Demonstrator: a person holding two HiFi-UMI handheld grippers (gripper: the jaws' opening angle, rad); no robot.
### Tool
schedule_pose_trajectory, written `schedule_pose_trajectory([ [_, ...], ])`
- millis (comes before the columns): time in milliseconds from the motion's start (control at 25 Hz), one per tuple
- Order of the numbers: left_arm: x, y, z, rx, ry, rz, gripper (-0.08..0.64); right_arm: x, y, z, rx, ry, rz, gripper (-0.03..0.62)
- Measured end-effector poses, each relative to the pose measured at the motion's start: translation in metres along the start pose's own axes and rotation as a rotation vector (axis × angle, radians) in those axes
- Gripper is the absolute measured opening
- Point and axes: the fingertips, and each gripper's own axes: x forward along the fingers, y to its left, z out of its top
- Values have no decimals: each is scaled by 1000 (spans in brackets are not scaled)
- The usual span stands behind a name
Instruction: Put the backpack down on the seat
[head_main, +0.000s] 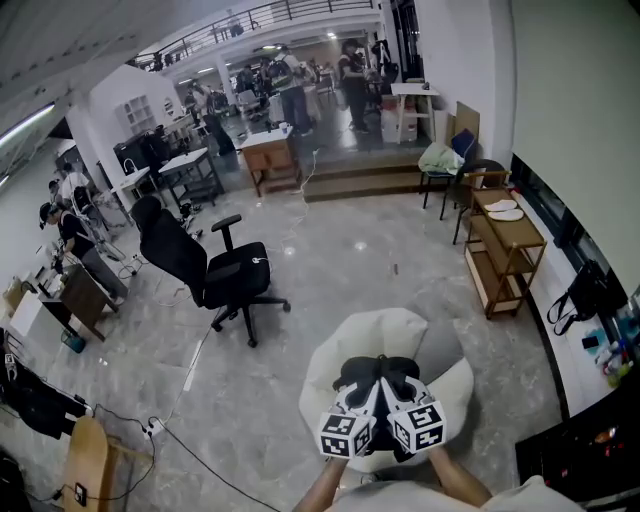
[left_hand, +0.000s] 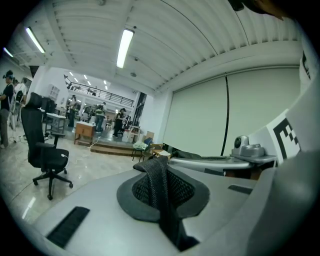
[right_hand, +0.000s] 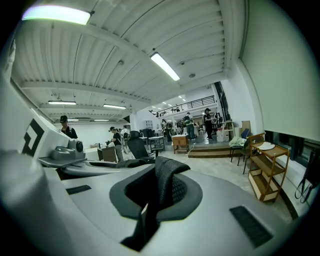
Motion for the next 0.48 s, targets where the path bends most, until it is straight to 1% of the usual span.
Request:
schedule_pose_trajectory([
  [240,17,23,8,12,3,-24,40,27,-8,4,9,-8,-22,31],
  [480,29,32,9,-4,5,-26,40,40,-16,4,-3,-5,-19,31],
])
